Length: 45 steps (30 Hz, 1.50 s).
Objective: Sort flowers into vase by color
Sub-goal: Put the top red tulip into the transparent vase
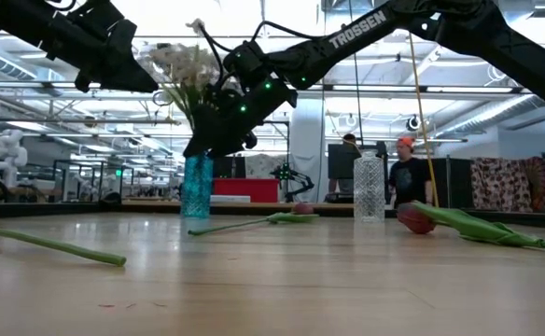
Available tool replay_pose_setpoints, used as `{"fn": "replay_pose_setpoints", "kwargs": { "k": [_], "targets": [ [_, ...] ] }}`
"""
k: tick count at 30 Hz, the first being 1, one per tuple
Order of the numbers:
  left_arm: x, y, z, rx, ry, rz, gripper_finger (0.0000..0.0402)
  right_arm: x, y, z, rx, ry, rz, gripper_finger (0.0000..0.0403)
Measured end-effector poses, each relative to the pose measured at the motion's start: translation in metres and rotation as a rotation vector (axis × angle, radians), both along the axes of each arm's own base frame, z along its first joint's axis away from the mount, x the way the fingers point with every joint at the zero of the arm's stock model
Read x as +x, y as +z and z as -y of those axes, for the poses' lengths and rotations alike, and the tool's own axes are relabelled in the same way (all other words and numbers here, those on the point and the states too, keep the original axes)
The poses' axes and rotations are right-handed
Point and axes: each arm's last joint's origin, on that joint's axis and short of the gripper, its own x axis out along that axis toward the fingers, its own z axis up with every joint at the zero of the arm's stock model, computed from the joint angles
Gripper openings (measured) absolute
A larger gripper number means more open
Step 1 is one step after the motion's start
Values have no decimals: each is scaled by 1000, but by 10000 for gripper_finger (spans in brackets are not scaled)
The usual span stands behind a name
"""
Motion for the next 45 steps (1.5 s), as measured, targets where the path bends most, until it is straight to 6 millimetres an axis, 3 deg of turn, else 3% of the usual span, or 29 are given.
{"fn": "replay_pose_setpoints", "kwargs": {
  "k": [12,27,45],
  "targets": [
    [0,0,0,5,0,-5,77,1,-1,-3,-59,-45,-30,398],
    [0,-1,-1,9,34,-7,77,5,0,-17,-98,9,-39,398],
    [32,-26,-11,-39,122,-104,77,12,0,-42,-210,144,-79,391]
  ]
}}
